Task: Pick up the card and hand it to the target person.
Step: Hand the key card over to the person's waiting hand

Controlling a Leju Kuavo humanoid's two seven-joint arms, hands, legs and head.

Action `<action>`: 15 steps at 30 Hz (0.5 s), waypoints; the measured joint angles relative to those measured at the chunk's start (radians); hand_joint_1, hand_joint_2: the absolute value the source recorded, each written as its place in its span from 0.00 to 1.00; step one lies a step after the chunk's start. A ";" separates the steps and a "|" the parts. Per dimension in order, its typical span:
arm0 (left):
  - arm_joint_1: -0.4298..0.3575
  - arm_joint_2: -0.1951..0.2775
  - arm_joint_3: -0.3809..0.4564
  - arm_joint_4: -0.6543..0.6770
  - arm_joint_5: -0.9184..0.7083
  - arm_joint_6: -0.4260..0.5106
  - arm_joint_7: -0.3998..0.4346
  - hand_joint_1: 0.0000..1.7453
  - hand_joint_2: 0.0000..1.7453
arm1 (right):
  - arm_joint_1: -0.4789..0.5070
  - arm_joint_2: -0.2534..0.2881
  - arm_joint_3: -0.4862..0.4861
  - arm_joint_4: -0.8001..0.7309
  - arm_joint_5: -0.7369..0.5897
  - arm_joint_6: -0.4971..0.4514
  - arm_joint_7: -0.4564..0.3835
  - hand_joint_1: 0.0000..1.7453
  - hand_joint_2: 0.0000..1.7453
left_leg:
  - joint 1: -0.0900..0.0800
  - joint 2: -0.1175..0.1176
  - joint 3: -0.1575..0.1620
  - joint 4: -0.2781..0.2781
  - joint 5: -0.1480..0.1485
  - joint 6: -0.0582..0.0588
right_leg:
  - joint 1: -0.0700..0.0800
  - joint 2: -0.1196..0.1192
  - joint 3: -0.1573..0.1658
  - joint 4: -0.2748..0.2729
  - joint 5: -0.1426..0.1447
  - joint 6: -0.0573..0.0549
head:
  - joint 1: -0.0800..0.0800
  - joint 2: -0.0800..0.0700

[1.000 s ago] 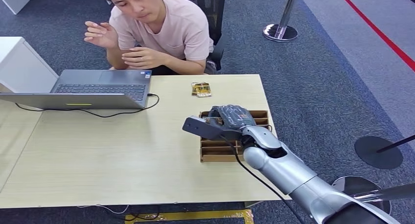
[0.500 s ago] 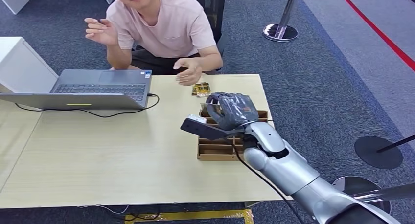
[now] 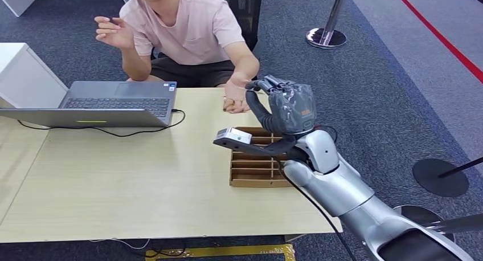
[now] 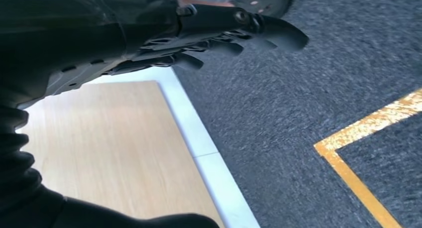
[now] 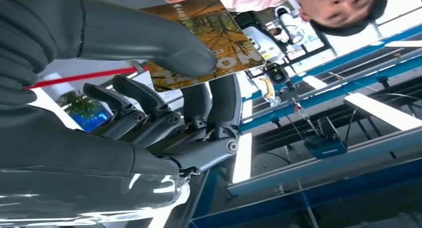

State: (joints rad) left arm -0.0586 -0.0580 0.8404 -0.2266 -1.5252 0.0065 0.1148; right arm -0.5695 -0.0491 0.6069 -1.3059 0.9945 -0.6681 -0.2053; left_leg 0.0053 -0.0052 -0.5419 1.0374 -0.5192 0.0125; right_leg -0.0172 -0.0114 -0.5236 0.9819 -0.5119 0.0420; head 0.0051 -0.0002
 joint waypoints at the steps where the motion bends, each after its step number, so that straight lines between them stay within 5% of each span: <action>1: -0.001 0.000 0.000 0.000 -0.001 -0.003 0.000 0.00 1.00 | -0.007 0.009 -0.008 0.033 0.015 -0.011 -0.012 0.94 1.00 | 0.000 0.000 0.000 0.000 0.000 0.000 | 0.000 0.000 0.000 0.000 0.000 0.000 | 0.000 0.000; 15: -0.006 0.000 0.000 0.000 -0.001 -0.014 -0.001 0.00 1.00 | -0.033 0.088 -0.086 0.250 0.063 -0.024 -0.057 0.94 1.00 | 0.000 0.000 0.000 0.000 0.000 0.000 | 0.000 0.000 0.000 0.000 0.000 0.000 | 0.000 0.000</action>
State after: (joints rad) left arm -0.0649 -0.0580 0.8400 -0.2266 -1.5267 -0.0076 0.1141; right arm -0.6028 0.0387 0.5207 -1.0563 1.0577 -0.6923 -0.2625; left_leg 0.0054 -0.0054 -0.5421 1.0374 -0.5190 0.0123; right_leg -0.0171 -0.0114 -0.5236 0.9822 -0.5119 0.0420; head 0.0051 0.0000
